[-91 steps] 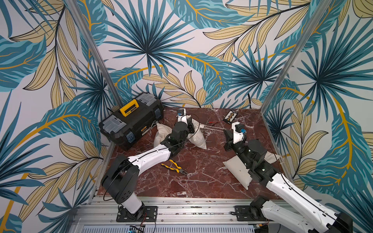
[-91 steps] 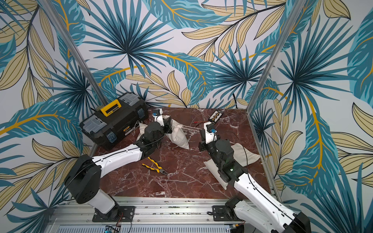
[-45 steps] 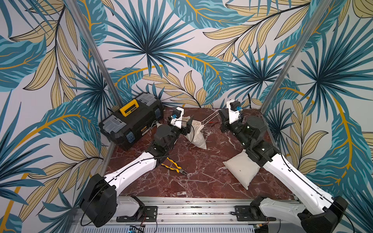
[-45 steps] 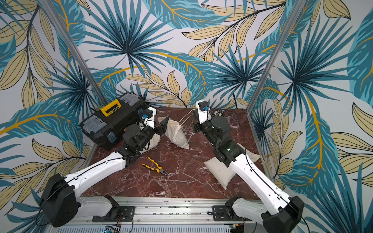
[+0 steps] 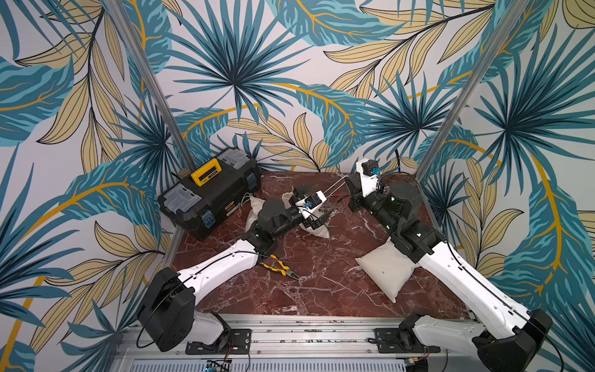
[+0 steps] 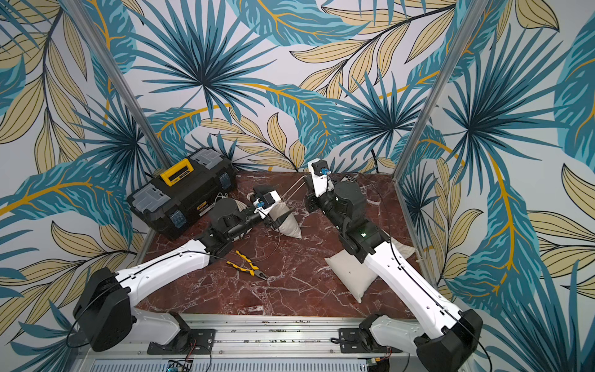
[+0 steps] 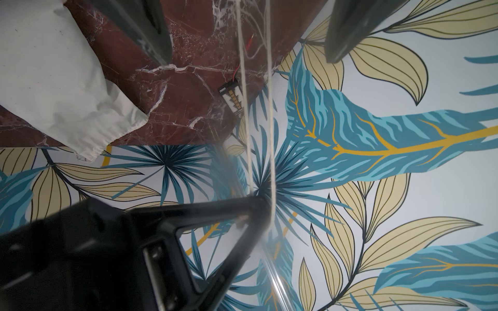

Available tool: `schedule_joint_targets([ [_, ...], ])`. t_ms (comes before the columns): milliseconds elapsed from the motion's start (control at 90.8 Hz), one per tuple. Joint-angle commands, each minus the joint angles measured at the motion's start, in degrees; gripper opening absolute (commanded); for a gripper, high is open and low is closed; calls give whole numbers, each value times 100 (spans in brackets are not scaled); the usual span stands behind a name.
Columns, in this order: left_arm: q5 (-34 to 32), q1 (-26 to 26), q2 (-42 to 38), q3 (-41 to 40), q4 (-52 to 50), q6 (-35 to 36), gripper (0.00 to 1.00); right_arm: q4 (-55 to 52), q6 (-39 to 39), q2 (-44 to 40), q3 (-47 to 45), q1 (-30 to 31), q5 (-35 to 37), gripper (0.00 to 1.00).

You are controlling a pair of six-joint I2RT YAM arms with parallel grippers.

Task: Close the soil bag
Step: Frap the soil bag at the center of the board.

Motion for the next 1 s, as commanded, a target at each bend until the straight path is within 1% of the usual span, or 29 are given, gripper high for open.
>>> schedule_joint_targets([
  [0, 259, -37, 182, 484, -501, 427, 85, 66, 65, -168, -45, 2, -47, 0],
  [55, 151, -38, 280, 607, -613, 487, 75, 91, 53, -213, -98, -2, -29, 0],
  [132, -106, -50, 400, 704, -800, 559, 65, 79, 14, -303, -141, -5, 104, 0],
  [154, -243, -53, 420, 711, -841, 591, 62, 59, -3, -336, -160, 1, 167, 0],
  [220, -654, -101, 463, 659, -1013, 762, 51, 27, -116, -484, -211, 0, 380, 0],
  [308, -1414, -133, 567, 564, -1156, 1018, 38, 75, -300, -751, -338, -8, 688, 0],
  [430, -2054, -168, 771, 587, -1426, 1231, 28, 23, -471, -1013, -378, -11, 913, 0],
  [474, -2397, -172, 868, 613, -1448, 1232, 21, -17, -518, -1080, -359, -7, 1008, 0],
  [562, -3076, -166, 1037, 707, -1458, 1220, 16, -69, -582, -1243, -395, -9, 1254, 0],
  [672, -3846, -146, 1277, 877, -1502, 1265, 15, -3, -587, -1567, -554, -23, 1456, 0],
  [749, -4123, -134, 1383, 941, -1469, 1166, 9, 45, -551, -1695, -668, -16, 1406, 0],
  [793, -3959, -156, 1275, 872, -1410, 1035, 9, 22, -544, -1668, -684, -21, 1357, 0],
  [804, -3858, -168, 1228, 845, -1377, 1006, 10, 15, -543, -1654, -686, -22, 1348, 0],
  [837, -3457, -200, 1042, 664, -1202, 930, 19, -13, -542, -1575, -684, -20, 1310, 0],
  [859, -3146, -216, 893, 518, -1039, 881, 29, -24, -537, -1511, -687, -19, 1284, 0],
  [881, -2853, -252, 744, 376, -881, 843, 36, -24, -530, -1456, -685, -16, 1258, 0],
  [936, -2019, -333, 467, 185, -635, 750, 44, -13, -491, -1283, -683, -19, 1158, 0],
  [991, -1392, -467, 324, 211, -634, 636, 49, 22, -429, -1149, -682, -22, 978, 0],
])
